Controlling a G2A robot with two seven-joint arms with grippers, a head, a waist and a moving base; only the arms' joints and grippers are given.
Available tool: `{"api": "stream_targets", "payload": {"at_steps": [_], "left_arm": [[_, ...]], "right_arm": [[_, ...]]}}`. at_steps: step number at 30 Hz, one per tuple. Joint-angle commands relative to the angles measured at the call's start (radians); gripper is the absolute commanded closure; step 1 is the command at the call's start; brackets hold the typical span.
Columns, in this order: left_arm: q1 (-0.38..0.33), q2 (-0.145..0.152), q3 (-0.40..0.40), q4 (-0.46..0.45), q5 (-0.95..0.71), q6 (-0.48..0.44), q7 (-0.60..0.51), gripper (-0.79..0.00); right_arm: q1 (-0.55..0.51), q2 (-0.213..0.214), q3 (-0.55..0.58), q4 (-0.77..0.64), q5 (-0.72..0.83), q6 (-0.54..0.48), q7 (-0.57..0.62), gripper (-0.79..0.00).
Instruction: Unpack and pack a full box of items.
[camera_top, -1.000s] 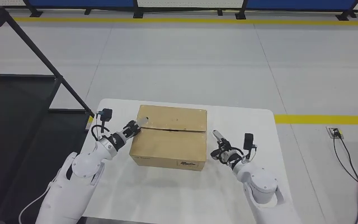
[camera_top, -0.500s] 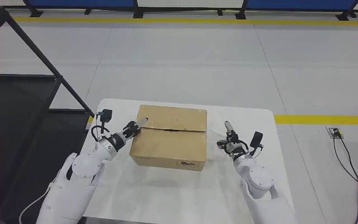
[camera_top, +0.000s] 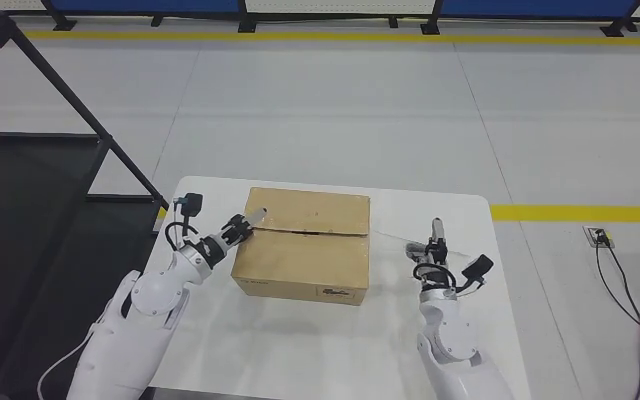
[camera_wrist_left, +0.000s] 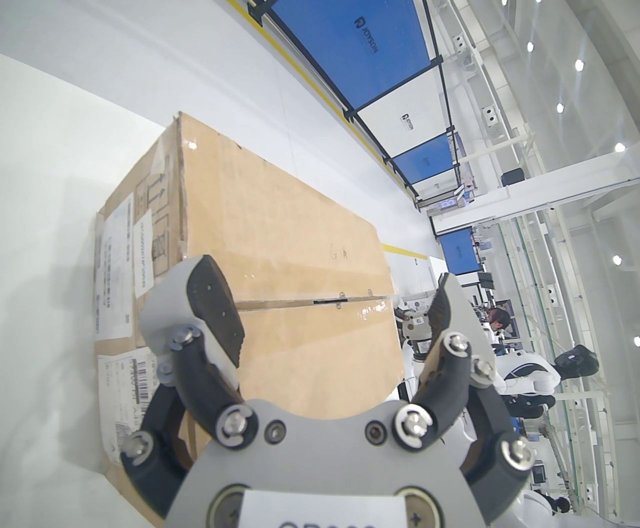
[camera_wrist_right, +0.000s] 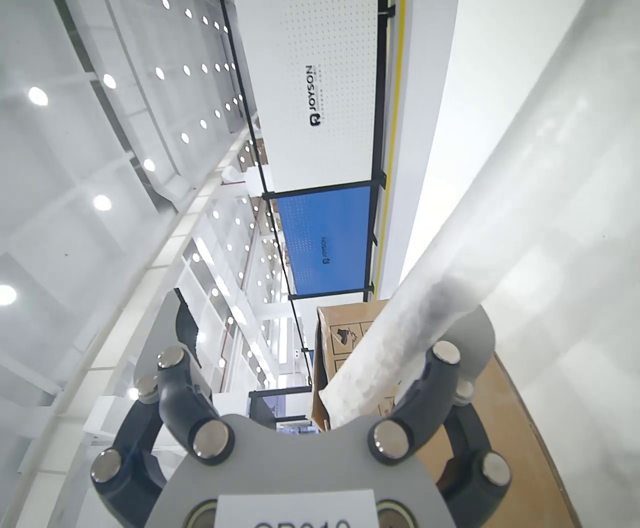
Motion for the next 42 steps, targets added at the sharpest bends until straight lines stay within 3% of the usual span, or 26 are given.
{"api": "stream_targets", "payload": {"at_steps": [1, 6, 14, 24, 36, 42], "left_arm": [[-0.003, -0.002, 0.003, 0.002, 0.004, 0.000, 0.000, -0.785], [-0.009, -0.005, 0.006, 0.010, 0.006, -0.002, -0.003, -0.785], [-0.008, -0.007, -0.002, 0.017, 0.000, -0.007, -0.002, -0.785], [0.004, -0.008, -0.021, 0.006, -0.008, -0.010, -0.005, -0.785], [0.015, -0.010, -0.029, -0.005, -0.007, -0.012, -0.011, -0.785], [0.029, -0.010, -0.042, -0.016, -0.010, -0.017, -0.012, -0.785]], "right_arm": [[0.006, -0.005, -0.001, 0.021, 0.011, -0.052, -0.022, -0.785], [0.033, -0.015, -0.004, 0.051, 0.019, -0.102, -0.045, -0.785], [0.055, -0.024, -0.017, -0.027, -0.039, -0.029, -0.075, -0.785], [0.017, -0.035, -0.043, -0.199, -0.218, 0.037, -0.204, -0.785], [-0.049, -0.034, -0.044, -0.346, -0.264, 0.189, -0.098, -0.785], [-0.041, -0.041, -0.077, -0.383, -0.331, 0.234, -0.109, -0.785]]}}
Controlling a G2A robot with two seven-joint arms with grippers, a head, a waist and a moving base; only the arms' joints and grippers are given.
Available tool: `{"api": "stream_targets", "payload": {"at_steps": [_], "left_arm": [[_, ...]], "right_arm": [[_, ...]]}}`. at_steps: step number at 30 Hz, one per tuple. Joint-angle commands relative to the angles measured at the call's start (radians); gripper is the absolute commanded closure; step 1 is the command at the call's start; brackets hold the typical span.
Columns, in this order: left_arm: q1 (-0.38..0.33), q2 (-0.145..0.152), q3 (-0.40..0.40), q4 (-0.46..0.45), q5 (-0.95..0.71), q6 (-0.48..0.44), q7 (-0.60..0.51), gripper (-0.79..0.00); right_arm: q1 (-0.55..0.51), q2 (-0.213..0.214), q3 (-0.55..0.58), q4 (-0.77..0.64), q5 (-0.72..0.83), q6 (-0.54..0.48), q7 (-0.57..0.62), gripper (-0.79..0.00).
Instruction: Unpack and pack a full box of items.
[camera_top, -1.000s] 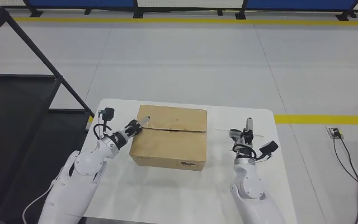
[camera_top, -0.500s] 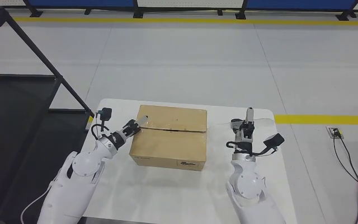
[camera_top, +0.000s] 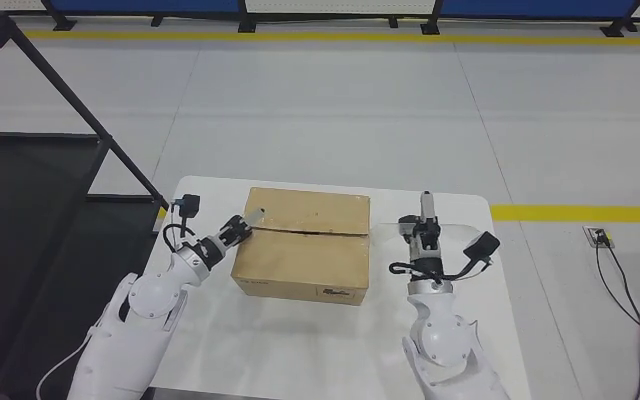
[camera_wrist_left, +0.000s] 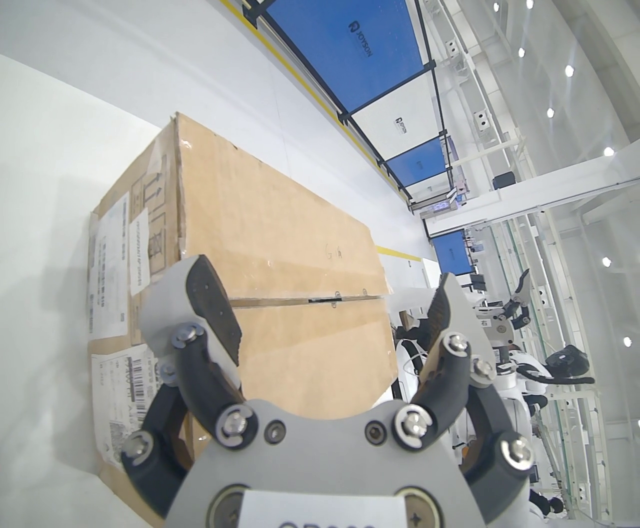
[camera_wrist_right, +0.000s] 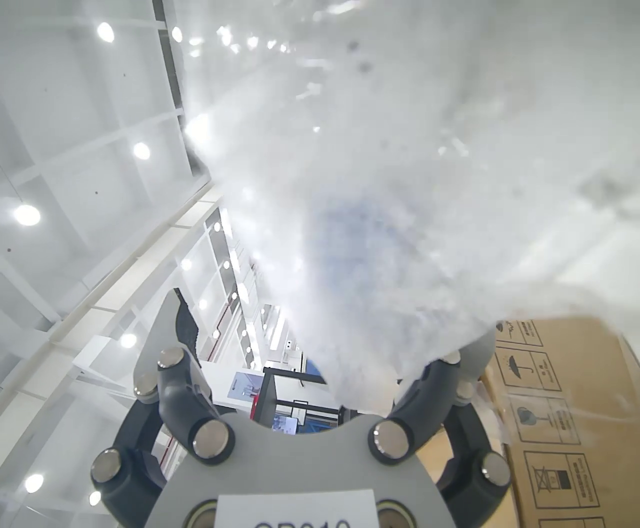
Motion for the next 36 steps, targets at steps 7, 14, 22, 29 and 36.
{"api": "stream_targets", "payload": {"at_steps": [7, 14, 22, 29, 36], "left_arm": [[0.036, 0.006, -0.044, -0.040, -0.017, -0.011, 0.000, -0.785], [0.082, 0.015, -0.097, -0.086, -0.019, -0.023, -0.008, -0.785], [0.135, 0.023, -0.147, -0.145, -0.021, -0.036, -0.013, -0.785], [0.179, 0.030, -0.201, -0.196, -0.043, -0.045, -0.005, -0.785], [0.211, 0.034, -0.241, -0.225, -0.063, -0.045, -0.003, -0.785]], "right_arm": [[0.052, -0.016, -0.061, 0.003, -0.072, 0.054, -0.025, -0.785], [0.098, -0.028, -0.092, 0.022, -0.105, 0.069, -0.022, -0.785], [0.155, -0.040, -0.102, 0.066, -0.122, 0.098, -0.007, -0.785], [0.212, -0.052, -0.119, 0.113, -0.131, 0.112, 0.031, -0.785], [0.236, -0.059, -0.143, 0.132, -0.176, 0.134, 0.085, -0.785]]}}
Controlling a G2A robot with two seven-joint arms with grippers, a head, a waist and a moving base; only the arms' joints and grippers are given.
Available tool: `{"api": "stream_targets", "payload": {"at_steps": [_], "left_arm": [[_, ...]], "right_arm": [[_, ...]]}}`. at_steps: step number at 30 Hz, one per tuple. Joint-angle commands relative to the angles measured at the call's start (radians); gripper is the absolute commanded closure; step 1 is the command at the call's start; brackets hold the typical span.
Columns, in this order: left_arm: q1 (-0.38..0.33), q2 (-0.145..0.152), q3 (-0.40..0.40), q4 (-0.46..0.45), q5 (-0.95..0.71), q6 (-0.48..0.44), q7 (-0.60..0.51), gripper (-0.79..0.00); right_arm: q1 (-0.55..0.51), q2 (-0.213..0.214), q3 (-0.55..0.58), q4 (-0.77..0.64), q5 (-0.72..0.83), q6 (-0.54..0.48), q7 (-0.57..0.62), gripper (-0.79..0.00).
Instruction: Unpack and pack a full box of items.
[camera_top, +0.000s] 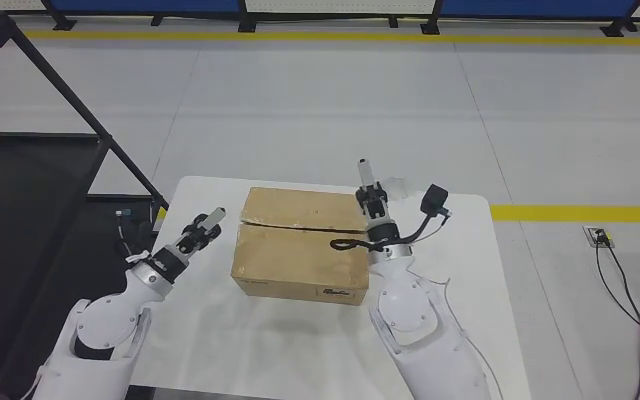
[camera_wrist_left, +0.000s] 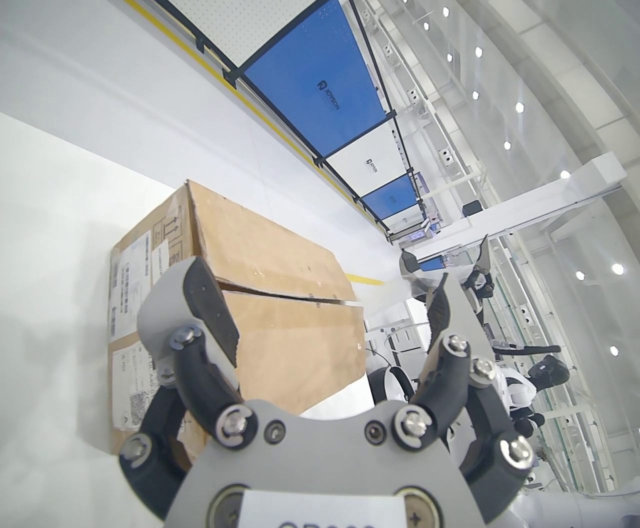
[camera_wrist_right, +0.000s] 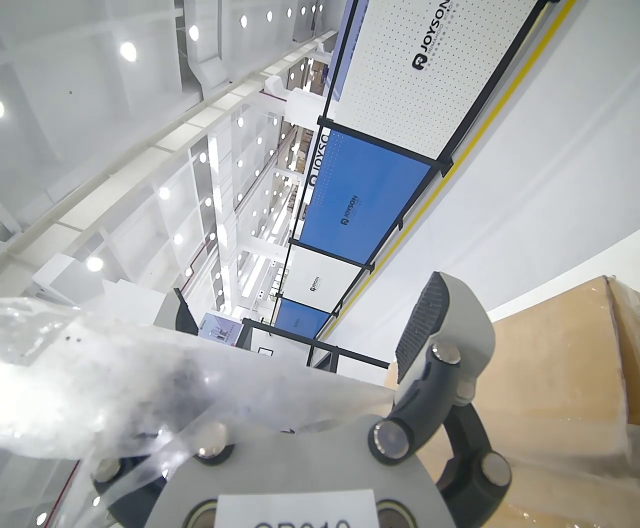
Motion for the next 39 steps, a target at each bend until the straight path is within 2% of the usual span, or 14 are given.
{"api": "stream_targets", "payload": {"at_steps": [1, 9, 16, 23, 39], "left_arm": [[0.006, 0.001, -0.005, -0.003, -0.002, 0.000, -0.001, -0.785], [0.019, 0.001, -0.019, -0.002, -0.019, 0.001, 0.004, -0.785], [0.026, 0.002, -0.033, 0.005, -0.031, 0.001, 0.007, -0.785], [0.027, 0.001, -0.031, 0.003, -0.036, 0.002, 0.009, -0.785], [0.056, 0.003, -0.060, 0.018, -0.069, -0.009, 0.002, -0.785]], "right_arm": [[0.007, -0.002, -0.009, 0.007, -0.016, 0.008, 0.016, -0.785], [0.066, -0.022, -0.062, 0.071, -0.078, 0.041, 0.004, -0.785], [0.102, -0.033, -0.092, 0.101, -0.152, 0.012, 0.010, -0.785], [0.129, -0.049, -0.116, 0.133, -0.172, 0.030, 0.017, -0.785], [0.273, -0.124, -0.223, 0.392, -0.150, 0.040, -0.017, -0.785]]}}
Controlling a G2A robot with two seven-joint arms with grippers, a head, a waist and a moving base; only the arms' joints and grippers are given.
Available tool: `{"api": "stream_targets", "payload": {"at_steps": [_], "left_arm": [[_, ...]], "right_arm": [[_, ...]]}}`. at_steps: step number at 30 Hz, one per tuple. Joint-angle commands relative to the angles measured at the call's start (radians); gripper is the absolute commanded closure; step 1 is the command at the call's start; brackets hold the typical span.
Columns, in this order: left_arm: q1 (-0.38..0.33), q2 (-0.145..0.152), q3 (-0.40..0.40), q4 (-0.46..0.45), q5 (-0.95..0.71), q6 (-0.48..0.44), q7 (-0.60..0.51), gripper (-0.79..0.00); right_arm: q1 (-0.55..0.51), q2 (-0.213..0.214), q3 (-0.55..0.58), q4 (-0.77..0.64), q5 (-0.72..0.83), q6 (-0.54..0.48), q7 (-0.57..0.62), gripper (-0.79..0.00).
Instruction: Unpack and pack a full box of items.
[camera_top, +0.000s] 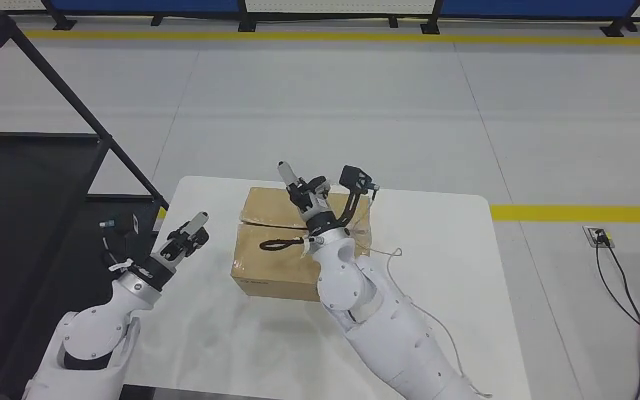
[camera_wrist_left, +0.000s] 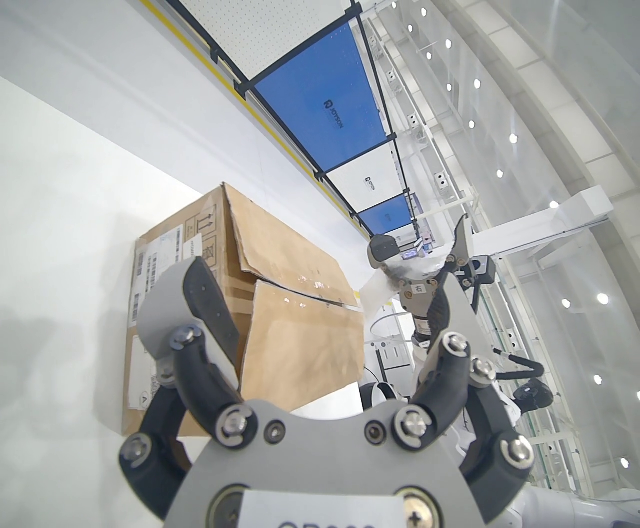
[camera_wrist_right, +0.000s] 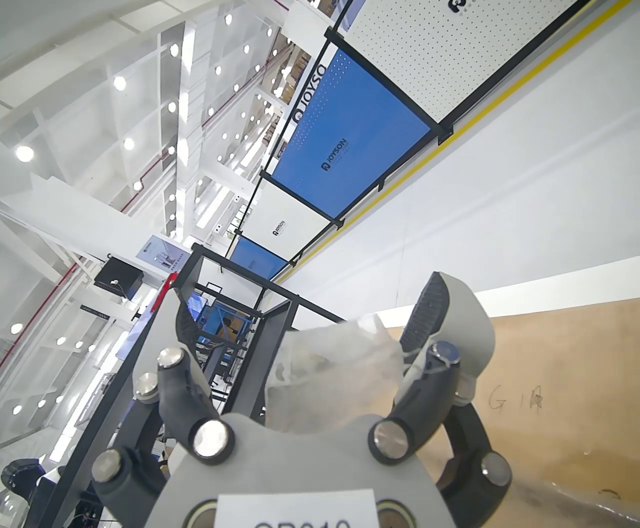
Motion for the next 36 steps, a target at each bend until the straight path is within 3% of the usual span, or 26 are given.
{"api": "stream_targets", "payload": {"at_steps": [1, 13, 22, 25, 28, 31, 36], "left_arm": [[0.003, 0.000, -0.003, 0.000, -0.004, -0.001, -0.003, -0.785], [0.013, 0.002, -0.008, -0.002, -0.002, -0.003, -0.020, -0.785], [0.011, 0.004, -0.017, -0.011, 0.006, 0.006, -0.025, -0.785], [0.012, 0.005, -0.022, -0.011, 0.006, 0.006, -0.024, -0.785], [0.013, 0.005, -0.024, -0.010, 0.005, 0.006, -0.024, -0.785], [0.012, 0.005, -0.019, -0.005, 0.006, 0.006, -0.024, -0.785], [0.008, 0.004, -0.009, -0.001, 0.013, 0.007, -0.022, -0.785]], "right_arm": [[0.019, -0.010, -0.011, 0.037, 0.002, 0.001, -0.004, -0.785], [0.086, -0.059, -0.025, 0.177, 0.029, -0.030, -0.021, -0.785], [0.047, -0.052, 0.050, 0.097, 0.046, -0.088, 0.036, -0.785], [-0.004, -0.030, 0.126, -0.016, 0.067, -0.119, 0.120, -0.785], [-0.078, 0.000, 0.224, -0.168, 0.109, -0.117, 0.287, -0.785], [-0.141, 0.025, 0.313, -0.287, 0.127, -0.076, 0.432, -0.785], [-0.187, 0.044, 0.372, -0.370, 0.109, -0.006, 0.538, -0.785]]}}
